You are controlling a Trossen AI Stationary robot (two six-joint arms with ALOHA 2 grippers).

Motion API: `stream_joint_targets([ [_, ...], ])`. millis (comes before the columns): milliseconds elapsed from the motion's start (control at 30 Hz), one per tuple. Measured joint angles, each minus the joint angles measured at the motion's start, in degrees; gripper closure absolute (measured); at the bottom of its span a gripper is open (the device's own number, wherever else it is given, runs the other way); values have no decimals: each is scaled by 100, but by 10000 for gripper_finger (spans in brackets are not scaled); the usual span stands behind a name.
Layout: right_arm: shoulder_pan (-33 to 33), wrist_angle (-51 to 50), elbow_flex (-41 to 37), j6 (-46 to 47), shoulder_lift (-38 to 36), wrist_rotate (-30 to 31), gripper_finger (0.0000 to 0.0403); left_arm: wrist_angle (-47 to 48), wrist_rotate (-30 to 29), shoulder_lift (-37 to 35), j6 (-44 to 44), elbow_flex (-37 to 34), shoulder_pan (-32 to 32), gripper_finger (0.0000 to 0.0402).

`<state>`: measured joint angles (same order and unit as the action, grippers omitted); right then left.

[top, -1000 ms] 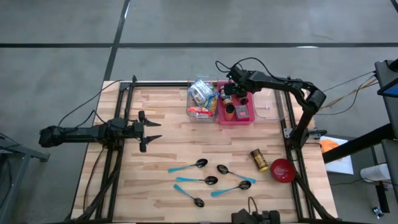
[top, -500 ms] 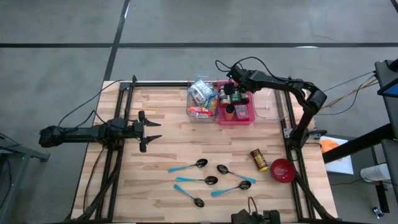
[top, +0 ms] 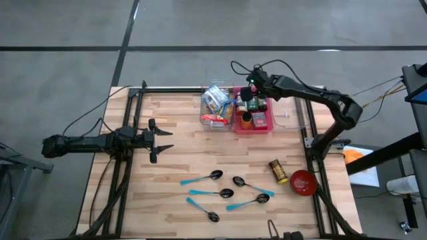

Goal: Pick & Place Food Item
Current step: Put the yellow spice bottle into the pink bin

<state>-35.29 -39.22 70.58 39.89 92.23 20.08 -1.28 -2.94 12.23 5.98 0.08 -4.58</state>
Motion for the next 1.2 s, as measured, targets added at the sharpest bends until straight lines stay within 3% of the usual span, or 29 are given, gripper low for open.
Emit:
stream_joint_targets([
  [367,936,-127,-110,-146,-850,202,67,-2,-1,0,-2,0,2,158],
  [733,2313,-82,-831,79,-1649,426,67,-2,-2,0,-17,0,2,158],
  [1000,3294,-146,-1502,653,-2175,413,67,-1,-1,0,-15,0,2,158],
  [1200,4000,-906,-1684,1720,-2228,341,67,0,0,0,-13,0,0,158],
])
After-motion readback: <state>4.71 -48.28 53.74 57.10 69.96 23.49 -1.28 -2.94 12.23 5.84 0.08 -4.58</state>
